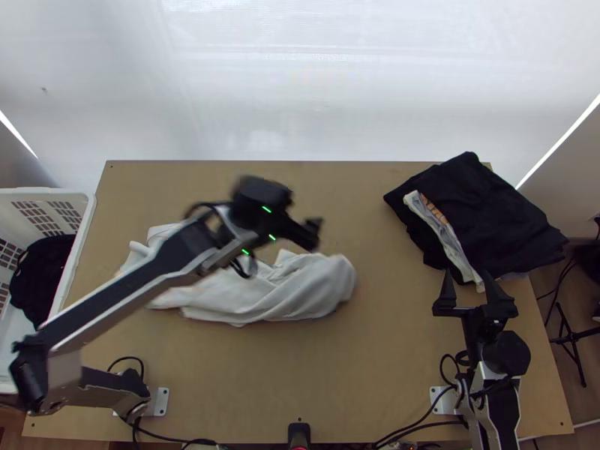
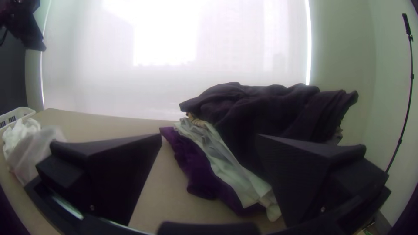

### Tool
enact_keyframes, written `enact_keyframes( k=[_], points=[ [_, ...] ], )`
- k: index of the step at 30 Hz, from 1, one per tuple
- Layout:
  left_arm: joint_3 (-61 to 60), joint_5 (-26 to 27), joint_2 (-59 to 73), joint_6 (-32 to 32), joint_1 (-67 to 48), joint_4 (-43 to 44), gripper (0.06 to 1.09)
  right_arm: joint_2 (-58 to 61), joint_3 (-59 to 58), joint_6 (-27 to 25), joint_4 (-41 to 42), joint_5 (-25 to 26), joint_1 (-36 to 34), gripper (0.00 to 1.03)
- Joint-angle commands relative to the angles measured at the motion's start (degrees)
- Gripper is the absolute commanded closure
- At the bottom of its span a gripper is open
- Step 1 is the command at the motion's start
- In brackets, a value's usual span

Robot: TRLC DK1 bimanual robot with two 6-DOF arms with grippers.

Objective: Fold the t-shirt

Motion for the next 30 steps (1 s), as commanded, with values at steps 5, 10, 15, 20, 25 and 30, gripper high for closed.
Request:
enact_keyframes(
  k=[5,10,15,20,25,30],
  points=[
    [1.7,-0.17,-8.99,-3.8,12.22,-6.78,0.1,-0.06,0.04,0.11,0.03,0.0,0.01,0.04],
    [-0.5,-0.7,-9.78,-3.36,19.95,-7.75,0.1,0.03,-0.05,0.11,0.03,0.0,0.01,0.04],
    [0.29,-0.7,-10.04,0.16,30.94,-10.29,0.1,0.03,0.04,0.11,0.03,0.0,0.28,0.04],
    [-0.14,0.36,-9.34,2.97,43.86,-13.9,0.1,0.03,0.04,0.11,0.03,0.0,0.36,0.04],
    [-3.05,0.88,-9.6,6.13,50.98,-14.86,0.1,-0.06,-0.05,4.33,-0.06,-0.79,4.23,0.04],
    [-8.49,1.5,-11.53,6.49,55.2,-15.39,0.1,-0.14,-0.05,7.41,0.12,-0.79,10.38,0.04]
  ],
)
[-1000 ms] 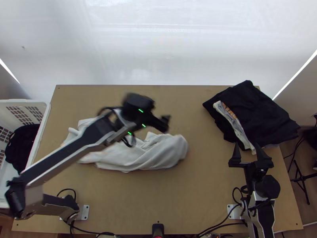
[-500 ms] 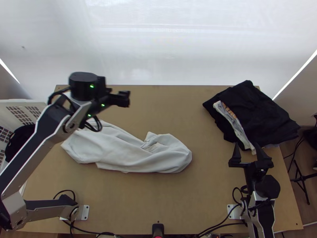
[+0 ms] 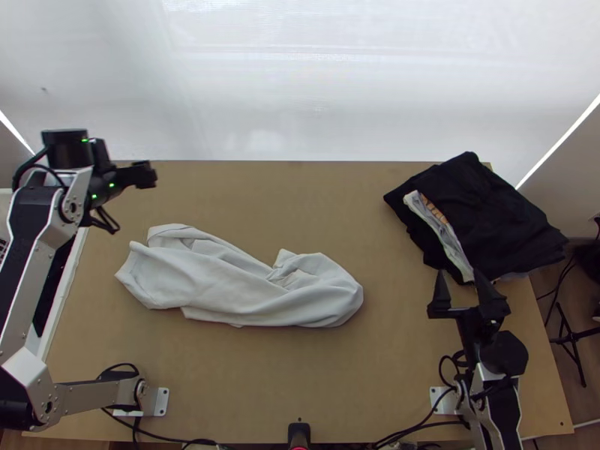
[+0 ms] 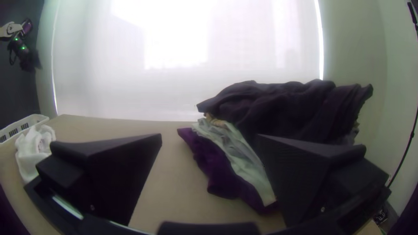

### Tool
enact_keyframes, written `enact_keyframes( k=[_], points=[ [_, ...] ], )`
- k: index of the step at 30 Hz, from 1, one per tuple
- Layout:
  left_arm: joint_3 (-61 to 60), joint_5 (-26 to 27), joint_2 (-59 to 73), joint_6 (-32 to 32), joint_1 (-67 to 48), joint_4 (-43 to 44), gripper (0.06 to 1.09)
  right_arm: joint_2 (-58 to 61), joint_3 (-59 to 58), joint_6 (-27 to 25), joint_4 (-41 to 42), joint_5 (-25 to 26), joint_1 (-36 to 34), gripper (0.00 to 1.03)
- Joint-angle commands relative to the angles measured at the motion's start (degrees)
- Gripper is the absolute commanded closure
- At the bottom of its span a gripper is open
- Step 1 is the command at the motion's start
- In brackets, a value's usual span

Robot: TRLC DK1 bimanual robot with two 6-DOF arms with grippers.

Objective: Fold the t-shirt

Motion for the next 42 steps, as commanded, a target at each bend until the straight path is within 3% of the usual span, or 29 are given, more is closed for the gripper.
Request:
enact_keyframes(
  k=[1,17,20,22,25,28,32,36,41,42],
  points=[
    [-6.88,1.06,-2.36,2.12,8.43,-1.14,0.1,-0.21,-0.05,7.18,0.34,-0.2,7.9,0.04],
    [-14.27,5.02,-4.82,4.14,14.67,0.18,0.1,-0.21,0.21,7.62,0.34,-0.81,5.79,0.04],
    [-15.32,5.02,-6.49,4.14,14.67,-0.26,0.1,-0.21,1.18,5.87,0.78,-0.64,3.42,0.04],
    [-15.94,5.02,-7.19,4.23,14.67,-0.26,0.1,-0.03,3.73,5.69,-5.46,-0.9,0.69,0.04],
    [-15.76,5.19,-7.63,3.96,13.79,-0.26,0.1,0.76,5.13,4.64,-8.45,-0.73,3.15,0.04],
    [-15.94,5.19,-7.89,2.29,12.21,-0.35,0.1,9.37,9.79,2.97,-8.63,-0.81,3.42,0.04],
    [-16.55,5.19,-7.81,0.01,10.36,-0.17,0.1,29.59,25.08,1.65,-13.02,-1.16,5.35,0.04],
    [-17.17,5.19,-7.63,-1.66,9.31,0.62,0.1,49.27,44.77,2.7,-25.77,-1.87,6.93,0.04],
    [-18.05,5.19,-7.81,-3.6,8.69,1.67,0.1,70.1,67.01,11.93,-44.31,-2.04,10.01,0.04],
    [-18.13,5.19,-7.81,-3.95,8.43,1.67,0.1,74.15,70.79,11.84,-48.09,-2.31,11.42,0.04]
  ],
)
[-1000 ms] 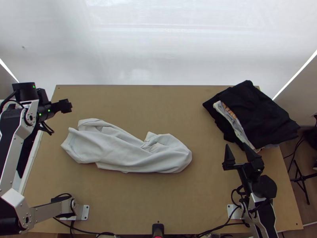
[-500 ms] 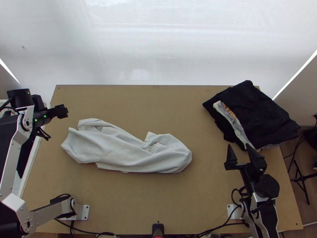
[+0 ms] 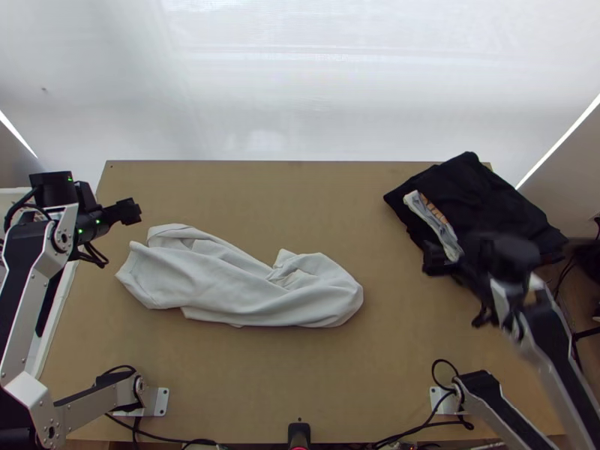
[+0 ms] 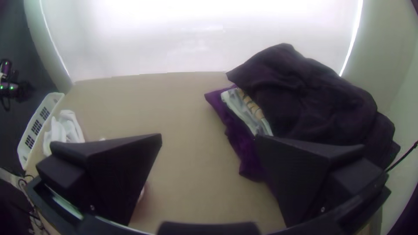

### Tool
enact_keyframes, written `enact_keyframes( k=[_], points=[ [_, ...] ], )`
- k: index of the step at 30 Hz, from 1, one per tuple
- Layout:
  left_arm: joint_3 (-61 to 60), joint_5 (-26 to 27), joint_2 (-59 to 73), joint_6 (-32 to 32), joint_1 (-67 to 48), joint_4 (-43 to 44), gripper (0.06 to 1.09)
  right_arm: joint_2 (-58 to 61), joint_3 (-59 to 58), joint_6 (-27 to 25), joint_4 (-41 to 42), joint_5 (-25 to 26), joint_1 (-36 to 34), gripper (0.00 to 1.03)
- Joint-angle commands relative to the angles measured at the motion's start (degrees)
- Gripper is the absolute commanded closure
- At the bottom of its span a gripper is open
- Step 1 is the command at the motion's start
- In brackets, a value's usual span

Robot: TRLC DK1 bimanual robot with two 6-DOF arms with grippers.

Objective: Fold the t-shirt

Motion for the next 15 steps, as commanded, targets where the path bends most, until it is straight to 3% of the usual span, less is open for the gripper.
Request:
enact_keyframes(
  k=[1,3,6,9,12,15],
  points=[
    [-1.09,-0.01,-0.14,-2.55,-1.67,0.95,0.1,30.03,29.96,3.9,-23.41,-1.44,5.04,0.04],
    [-1.97,-0.01,-0.66,-2.73,-2.11,1.39,0.1,34.43,34.61,-1.9,-27.19,-2.32,8.82,0.04],
    [-3.37,-0.01,-1.8,-2.9,-3.08,2.8,0.1,38.56,39.36,-5.51,-27.01,-2.4,15.76,0.04],
    [-5.04,-0.1,-3.3,-2.55,-3.25,4.11,0.1,45.59,48.15,-6.12,-29.83,-3.28,22.62,0.04],
    [-6.36,-0.1,-4.27,-2.37,-3.17,4.38,0.1,53.59,57.29,-5.86,-33.69,-10.49,27.45,0.04],
    [-7.94,-0.19,-5.85,-2.02,-2.9,5.61,0.1,59.92,62.65,-7.44,-34.4,-12.07,32.73,0.04]
  ],
)
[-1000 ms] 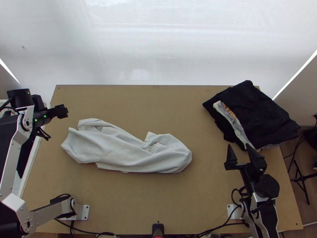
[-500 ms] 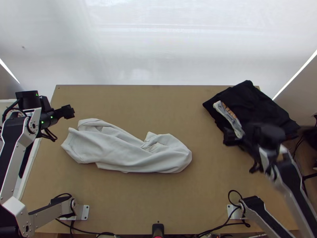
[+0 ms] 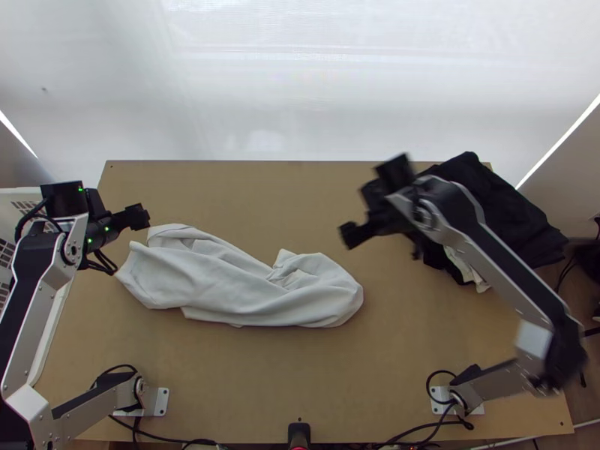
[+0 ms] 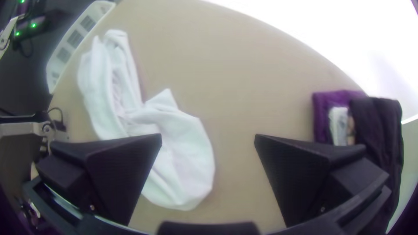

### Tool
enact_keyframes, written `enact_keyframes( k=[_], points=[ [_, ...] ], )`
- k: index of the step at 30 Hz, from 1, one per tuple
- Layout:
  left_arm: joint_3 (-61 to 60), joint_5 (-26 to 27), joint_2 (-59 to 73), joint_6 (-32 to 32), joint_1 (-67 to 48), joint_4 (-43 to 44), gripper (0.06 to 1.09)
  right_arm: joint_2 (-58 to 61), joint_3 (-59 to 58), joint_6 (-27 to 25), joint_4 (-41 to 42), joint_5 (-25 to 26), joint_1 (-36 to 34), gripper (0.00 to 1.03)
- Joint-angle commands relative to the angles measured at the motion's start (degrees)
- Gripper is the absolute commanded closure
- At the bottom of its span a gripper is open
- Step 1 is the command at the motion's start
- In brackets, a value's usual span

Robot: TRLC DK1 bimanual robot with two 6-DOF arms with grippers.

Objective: Fold the t-shirt

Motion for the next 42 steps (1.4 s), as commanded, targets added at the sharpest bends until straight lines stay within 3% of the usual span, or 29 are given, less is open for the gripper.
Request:
enact_keyframes(
  k=[1,4,7,15,18,42],
  points=[
    [-3.66,-0.25,-3.27,0.58,-0.13,2.35,0.1,17.2,17.48,-3.01,-5.35,-5.78,12.32,0.04],
    [-5.42,-0.34,-4.59,0.67,-0.13,3.32,0.1,22.65,21.7,-4.06,-5.88,-12.19,15.13,0.04],
    [-6.83,-0.43,-5.21,0.32,0.14,3.85,0.1,26.78,24.51,-4.5,-6.23,-14.65,16.97,0.04],
    [-8.67,-0.52,-6.88,0.4,0.14,4.99,0.1,33.98,29.96,-4.94,-6.23,-15.53,21.63,0.1],
    [-8.67,-0.6,-7.05,0.4,0.23,4.99,0.1,36.18,31.81,-4.94,-6.23,-15.53,22.78,0.25],
    [-9.55,-0.6,-7.84,0.58,-0.21,6.05,0.1,41.01,34.45,-4.76,-5.52,-15.36,22.07,0.25]
  ],
)
